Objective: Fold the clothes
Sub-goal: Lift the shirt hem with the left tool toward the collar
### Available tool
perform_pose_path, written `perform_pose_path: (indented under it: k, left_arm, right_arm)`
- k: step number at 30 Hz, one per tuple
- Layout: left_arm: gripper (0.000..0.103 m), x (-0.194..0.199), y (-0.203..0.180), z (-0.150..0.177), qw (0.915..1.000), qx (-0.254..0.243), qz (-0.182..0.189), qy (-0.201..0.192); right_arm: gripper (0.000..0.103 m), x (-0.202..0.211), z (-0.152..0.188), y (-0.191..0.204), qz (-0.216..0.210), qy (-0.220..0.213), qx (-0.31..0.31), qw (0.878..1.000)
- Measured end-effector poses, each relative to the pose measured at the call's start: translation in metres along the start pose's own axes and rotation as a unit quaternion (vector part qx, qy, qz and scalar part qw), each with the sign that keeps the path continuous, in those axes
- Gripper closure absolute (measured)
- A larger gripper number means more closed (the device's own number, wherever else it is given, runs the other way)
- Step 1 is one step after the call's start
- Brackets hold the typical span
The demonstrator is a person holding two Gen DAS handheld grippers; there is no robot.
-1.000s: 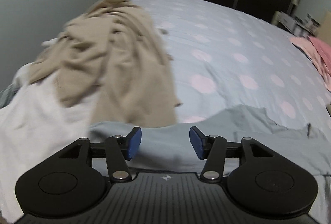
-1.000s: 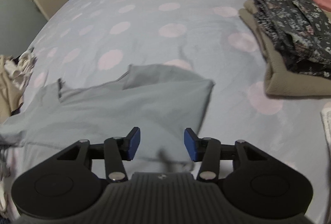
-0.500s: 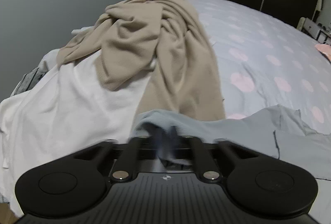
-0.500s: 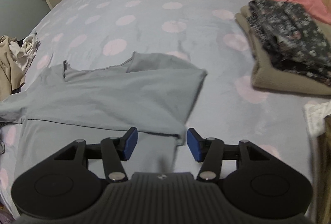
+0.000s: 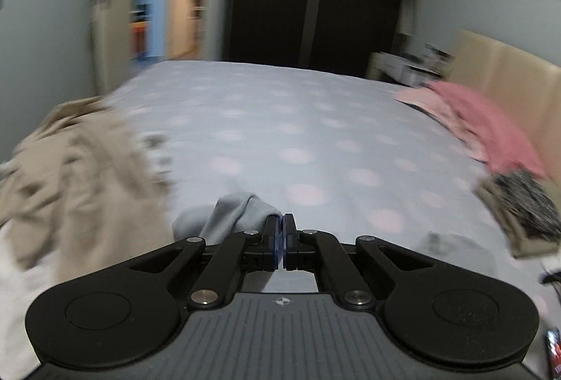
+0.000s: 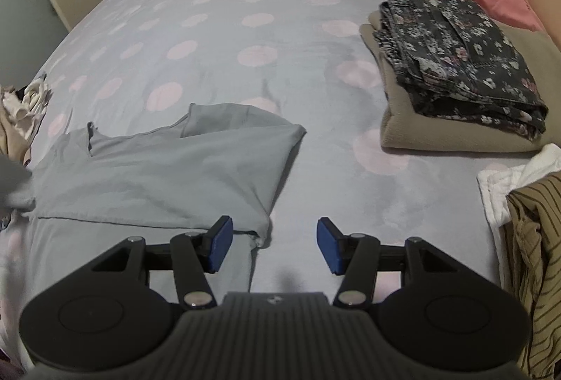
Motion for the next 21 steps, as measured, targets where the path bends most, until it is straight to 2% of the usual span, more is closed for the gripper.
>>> perform_pose_path:
  k: [5, 7, 9, 10, 14, 16, 21]
  left_arm:
    - [0.101, -0.018, -0.071, 0.009, 0.9948, -0.059, 0.075, 0.035]
    - [0.084, -0.021, -0.090, 0.015, 0.9914, -0.078, 0.095, 0.044]
    - [0.076, -0.022, -0.101, 0.021, 0.9888, -0.093, 0.106, 0.049]
    - [0.076, -0.022, -0.106, 0.023, 0.9878, -0.099, 0.109, 0.051]
    - [0.070, -0.025, -0.106, 0.033, 0.9872, -0.109, 0.096, 0.066]
    - [0.059, -0.029, -0.098, 0.039, 0.9880, -0.110, 0.078, 0.074]
    - [0.055, -0.049, -0.074, 0.052, 0.9891, -0.100, 0.035, 0.102]
  right_arm:
    - [0.046, -0.003, -0.002, 0.001, 0.000, 0.005, 0.008, 1.000]
    - [0.046, -0.003, -0.002, -0.001, 0.001, 0.006, 0.006, 1.000]
    - [0.046, -0.004, -0.002, -0.003, 0.003, 0.006, 0.003, 1.000]
    - [0.046, -0.004, -0.002, -0.004, 0.004, 0.007, 0.002, 1.000]
    - [0.046, -0.008, -0.001, -0.006, 0.005, 0.015, -0.001, 1.000]
    - [0.046, -0.011, 0.001, -0.005, 0.003, 0.020, -0.002, 1.000]
    - [0.045, -0.022, 0.004, 0.004, 0.000, 0.035, 0.008, 0.999]
Point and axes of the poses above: each gripper's, at about its wrist camera, not at the fingertips, and x roughly against the way its jaws point, y to its left, z to its underside, the point moved 5 cm from there along -x, roughly the way its jaws point, and after that the axes turned 9 degrees about -z, right-handed, at the moved point
